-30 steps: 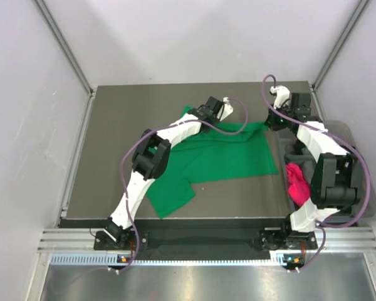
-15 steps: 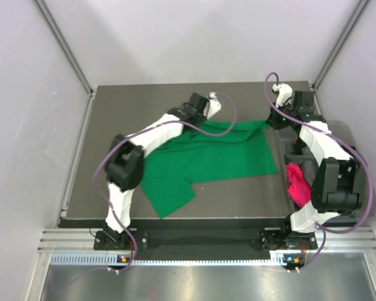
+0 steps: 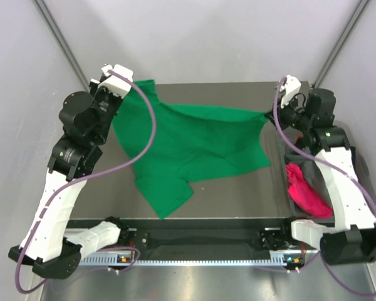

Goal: Fold and stack the t-shirts

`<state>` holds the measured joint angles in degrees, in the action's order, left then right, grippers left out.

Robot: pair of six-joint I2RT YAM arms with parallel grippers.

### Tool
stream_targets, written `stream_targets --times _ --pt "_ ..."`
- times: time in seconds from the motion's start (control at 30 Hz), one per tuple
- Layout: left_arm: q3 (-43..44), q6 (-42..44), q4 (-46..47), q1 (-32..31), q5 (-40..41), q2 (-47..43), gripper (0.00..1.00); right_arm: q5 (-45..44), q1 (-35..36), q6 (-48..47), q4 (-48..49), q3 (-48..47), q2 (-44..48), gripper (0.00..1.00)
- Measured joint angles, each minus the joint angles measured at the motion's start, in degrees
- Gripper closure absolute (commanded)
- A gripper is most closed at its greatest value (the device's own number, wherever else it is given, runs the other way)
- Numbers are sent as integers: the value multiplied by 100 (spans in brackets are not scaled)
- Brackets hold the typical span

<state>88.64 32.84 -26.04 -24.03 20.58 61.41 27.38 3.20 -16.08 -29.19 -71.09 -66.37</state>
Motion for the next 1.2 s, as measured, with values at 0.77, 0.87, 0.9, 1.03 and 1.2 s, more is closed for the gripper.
stream_targets --times 0.77,0.87,0.9,1.03,1.2 --pt "3993 269 -1126 44 289 254 100 -90 111 -424 -1305 -1163 2424 100" --pt "4295 144 -1451 44 282 166 100 -63 90 -380 -1397 -1307 2634 100" --pt "4312 144 -1528 44 280 129 100 -66 74 -365 -1408 -1377 2695 100" --pt "4332 297 -1613 44 264 151 100 -109 50 -321 -1353 -1613 2785 100" --pt "3670 599 -1346 44 232 284 100 -260 26 -321 -1233 -1445 2623 100"
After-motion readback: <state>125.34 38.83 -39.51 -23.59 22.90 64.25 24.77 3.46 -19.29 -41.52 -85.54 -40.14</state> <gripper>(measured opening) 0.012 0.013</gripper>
